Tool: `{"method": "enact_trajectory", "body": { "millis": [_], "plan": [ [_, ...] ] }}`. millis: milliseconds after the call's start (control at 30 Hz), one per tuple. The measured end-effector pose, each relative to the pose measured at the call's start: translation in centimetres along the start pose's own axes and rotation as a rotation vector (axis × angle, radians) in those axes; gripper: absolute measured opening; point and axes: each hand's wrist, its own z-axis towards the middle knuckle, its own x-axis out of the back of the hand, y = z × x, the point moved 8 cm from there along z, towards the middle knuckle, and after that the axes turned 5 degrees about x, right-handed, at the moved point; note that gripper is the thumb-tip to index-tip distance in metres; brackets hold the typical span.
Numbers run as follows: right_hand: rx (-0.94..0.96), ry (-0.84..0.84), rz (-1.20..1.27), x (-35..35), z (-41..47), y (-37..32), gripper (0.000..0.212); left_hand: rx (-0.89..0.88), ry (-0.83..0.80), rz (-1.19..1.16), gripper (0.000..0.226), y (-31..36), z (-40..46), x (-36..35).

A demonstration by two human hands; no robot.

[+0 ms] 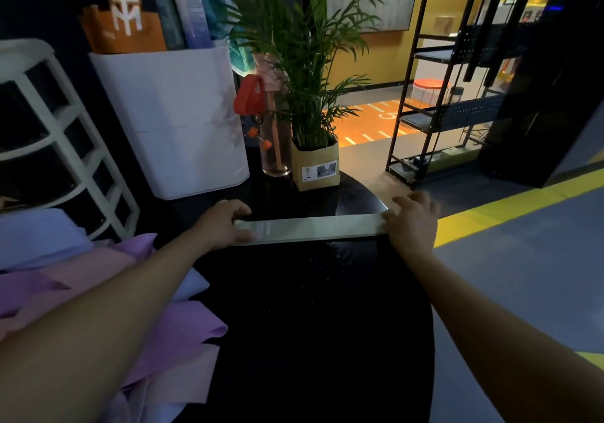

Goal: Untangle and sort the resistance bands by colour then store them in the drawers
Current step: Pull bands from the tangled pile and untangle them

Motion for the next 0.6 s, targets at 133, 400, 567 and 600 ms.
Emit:
{"method": "enact_trajectory", "body": {
  "millis": [133, 400, 567, 600],
  "plan": [
    [0.440, -0.320, 0.026, -2.3, -1.1, -6.8, 0.052, -0.019, -0.092, 0.047, 0.077, -0.6, -0.6, -0.5],
    [0.519, -0.661, -0.007, -6.5, -2.5, -9.3, 0.064, -0.023, -0.098, -0.006, 0.068, -1.5, -0.2, -0.7],
    [0.551, -0.626, -0.006, -6.8, -2.5, -10.0, 0.055, -0.044, -0.087, 0.040, 0.067, -1.9, 0.1, -0.1],
    [0.554, -0.624, -0.013, -6.8, -2.4, -10.0, 0.054, -0.060, -0.080, 0.061, 0.066, -1.7, 0.0, 0.0]
  ]
}}
